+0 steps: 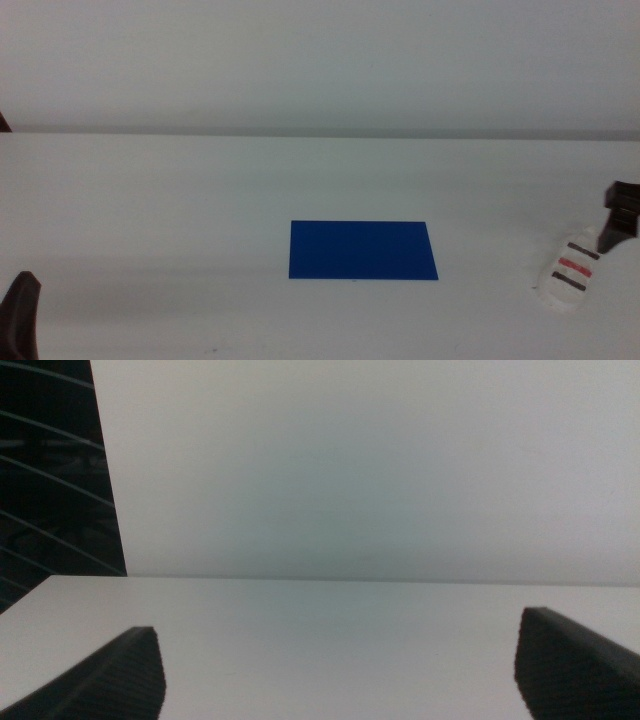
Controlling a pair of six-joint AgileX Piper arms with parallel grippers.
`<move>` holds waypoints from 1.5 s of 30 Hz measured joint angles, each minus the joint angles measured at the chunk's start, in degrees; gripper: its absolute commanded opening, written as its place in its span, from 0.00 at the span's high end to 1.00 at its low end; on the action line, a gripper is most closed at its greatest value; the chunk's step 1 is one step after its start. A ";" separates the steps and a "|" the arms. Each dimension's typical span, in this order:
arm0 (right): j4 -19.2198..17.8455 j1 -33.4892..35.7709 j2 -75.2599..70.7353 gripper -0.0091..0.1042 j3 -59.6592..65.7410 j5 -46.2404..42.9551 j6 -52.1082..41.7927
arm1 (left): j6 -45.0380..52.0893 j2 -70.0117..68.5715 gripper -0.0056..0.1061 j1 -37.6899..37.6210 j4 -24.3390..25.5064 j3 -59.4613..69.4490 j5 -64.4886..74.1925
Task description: Use one arm to grab the shoe from the table and place it on the mat.
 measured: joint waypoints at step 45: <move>-4.98 15.85 21.97 0.90 -14.53 -9.32 23.37 | 0.00 0.00 0.11 0.00 0.00 0.00 0.00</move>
